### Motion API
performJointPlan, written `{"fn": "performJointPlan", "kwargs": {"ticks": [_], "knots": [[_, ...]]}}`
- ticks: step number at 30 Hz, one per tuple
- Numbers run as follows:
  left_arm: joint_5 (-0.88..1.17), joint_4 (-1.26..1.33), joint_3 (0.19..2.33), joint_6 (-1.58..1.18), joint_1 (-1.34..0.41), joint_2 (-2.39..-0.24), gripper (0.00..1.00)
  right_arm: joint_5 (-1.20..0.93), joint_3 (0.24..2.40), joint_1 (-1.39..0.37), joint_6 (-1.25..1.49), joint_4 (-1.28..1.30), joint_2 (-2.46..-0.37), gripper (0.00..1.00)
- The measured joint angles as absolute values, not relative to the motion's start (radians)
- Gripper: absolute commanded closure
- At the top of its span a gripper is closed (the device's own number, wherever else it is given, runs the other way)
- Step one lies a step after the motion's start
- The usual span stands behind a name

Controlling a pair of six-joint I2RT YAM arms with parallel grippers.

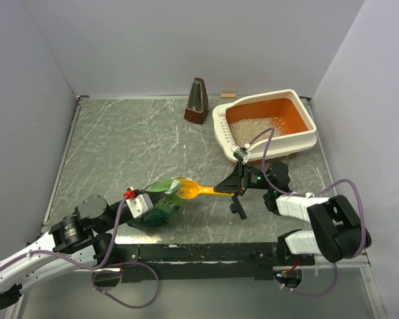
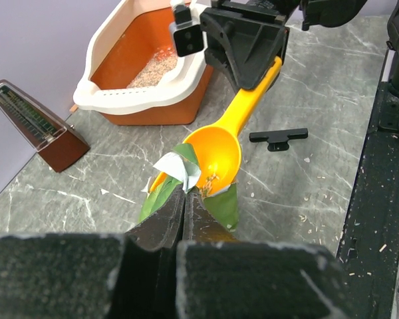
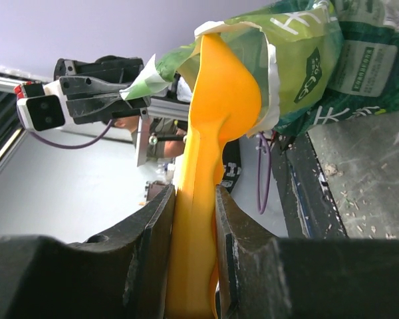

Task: Fill the litter box with clean litter

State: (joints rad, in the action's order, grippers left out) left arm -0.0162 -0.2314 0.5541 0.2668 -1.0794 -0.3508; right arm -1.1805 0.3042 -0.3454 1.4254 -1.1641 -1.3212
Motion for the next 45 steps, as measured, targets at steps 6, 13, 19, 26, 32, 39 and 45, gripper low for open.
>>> {"fn": "performJointPlan", "kwargs": {"ticks": [6,13,19,26,32,39,45], "knots": [[-0.034,-0.215,0.54,0.267,-1.079,-0.326,0.99,-1.192,0.272,-0.298,1.375,-1.05,-1.206,1.0],[-0.084,-0.194,0.527,0.268,-1.08,-0.295,0.99,-1.19,0.246,-0.266,1.343,-0.942,-1.114,1.0],[-0.117,-0.178,0.519,0.268,-1.08,-0.28,0.99,-1.165,0.187,-0.238,1.381,-0.933,-1.042,1.0],[-0.141,-0.16,0.511,0.268,-1.079,-0.275,0.99,-1.103,0.112,-0.224,1.485,-0.941,-0.928,1.0],[-0.155,-0.148,0.503,0.267,-1.069,-0.252,0.99,-1.038,0.108,-0.218,1.541,-0.929,-0.835,1.0],[-0.159,-0.139,0.496,0.27,-1.057,-0.25,0.99,-0.928,0.117,-0.196,1.559,-0.826,-0.729,1.0],[-0.134,-0.123,0.476,0.268,-1.045,-0.237,0.99,-0.791,0.157,-0.18,1.559,-0.705,-0.694,1.0]]}}
